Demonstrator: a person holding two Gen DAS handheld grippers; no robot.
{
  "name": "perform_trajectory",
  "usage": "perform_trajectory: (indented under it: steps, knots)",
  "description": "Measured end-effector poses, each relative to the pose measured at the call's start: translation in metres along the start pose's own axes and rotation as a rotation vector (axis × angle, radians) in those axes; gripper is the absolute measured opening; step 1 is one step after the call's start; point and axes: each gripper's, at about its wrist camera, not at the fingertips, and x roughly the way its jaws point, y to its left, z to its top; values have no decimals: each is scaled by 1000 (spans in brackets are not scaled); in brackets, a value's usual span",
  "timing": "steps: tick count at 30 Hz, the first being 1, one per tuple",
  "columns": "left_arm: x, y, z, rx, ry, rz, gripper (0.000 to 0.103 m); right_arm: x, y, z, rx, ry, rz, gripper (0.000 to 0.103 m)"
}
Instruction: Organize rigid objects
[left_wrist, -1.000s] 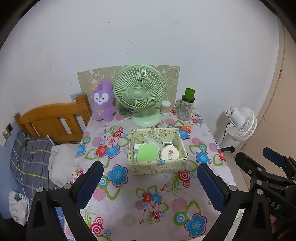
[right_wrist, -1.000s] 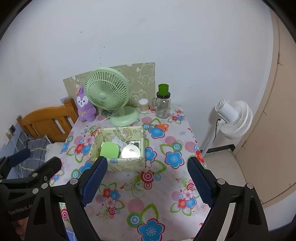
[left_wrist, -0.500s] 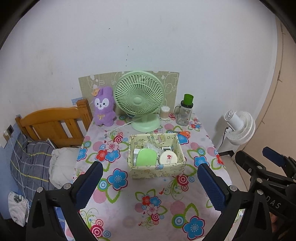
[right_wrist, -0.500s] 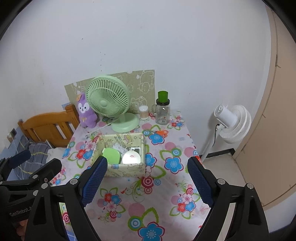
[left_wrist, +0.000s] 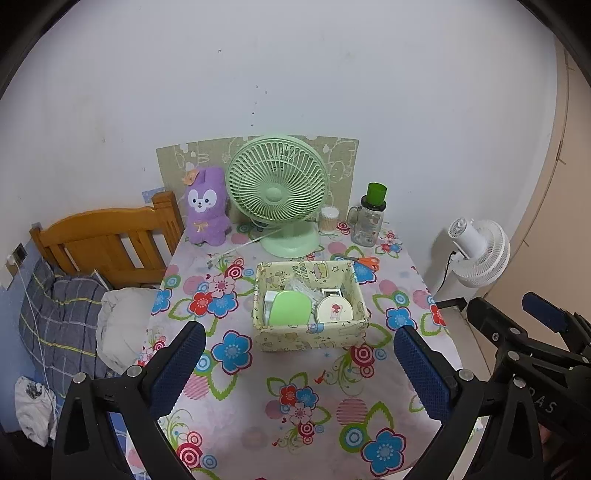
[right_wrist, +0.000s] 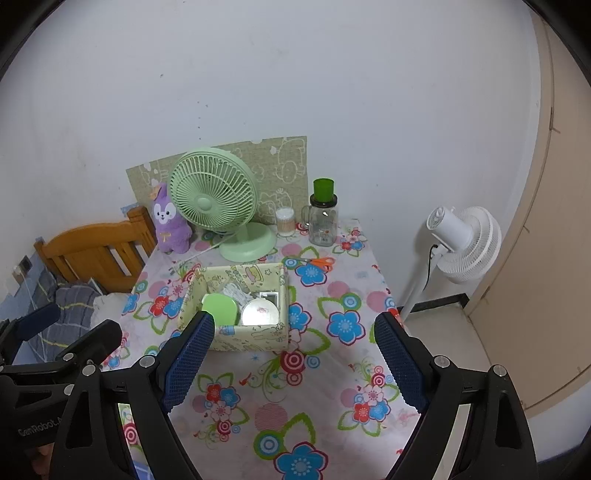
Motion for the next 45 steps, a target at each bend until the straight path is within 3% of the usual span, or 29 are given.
perform_trajectory:
  steps: [45]
  knots:
    - [-10, 5, 0, -18, -40, 25, 103, -8, 9, 1, -10, -55, -14, 90]
